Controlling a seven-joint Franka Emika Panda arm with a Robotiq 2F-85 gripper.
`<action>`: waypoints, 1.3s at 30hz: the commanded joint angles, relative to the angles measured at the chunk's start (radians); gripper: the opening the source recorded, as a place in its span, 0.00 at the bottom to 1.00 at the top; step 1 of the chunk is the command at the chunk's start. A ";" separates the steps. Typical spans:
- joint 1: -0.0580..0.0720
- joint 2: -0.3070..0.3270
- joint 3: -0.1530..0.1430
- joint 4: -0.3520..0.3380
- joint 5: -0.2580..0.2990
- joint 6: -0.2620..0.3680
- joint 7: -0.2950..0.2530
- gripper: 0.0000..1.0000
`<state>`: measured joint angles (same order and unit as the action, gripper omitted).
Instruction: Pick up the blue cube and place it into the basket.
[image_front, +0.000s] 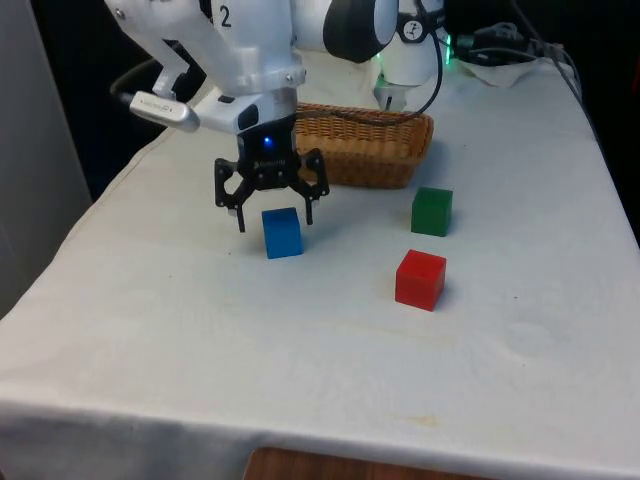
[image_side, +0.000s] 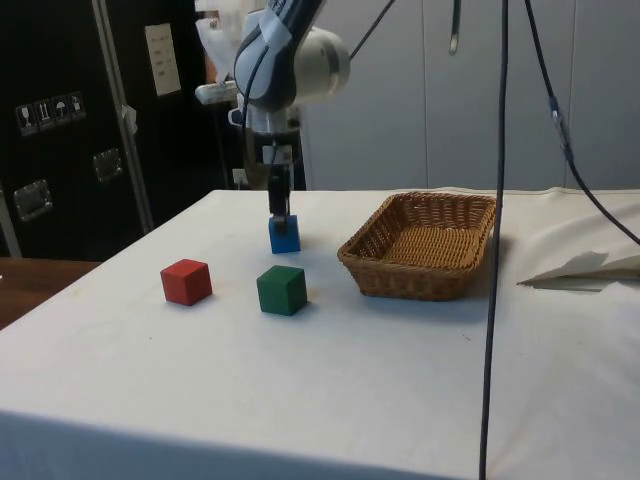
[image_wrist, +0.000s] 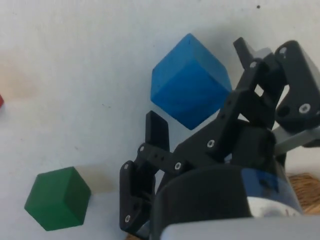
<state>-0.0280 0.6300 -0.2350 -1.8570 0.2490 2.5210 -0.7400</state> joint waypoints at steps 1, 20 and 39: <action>-0.012 0.007 0.015 0.007 0.022 0.001 -0.018 1.00; -0.005 0.050 0.005 0.026 0.169 -0.007 -0.122 1.00; -0.001 0.051 0.001 0.025 0.165 -0.005 -0.118 1.00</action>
<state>-0.0280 0.6810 -0.2340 -1.8330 0.4130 2.5160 -0.8570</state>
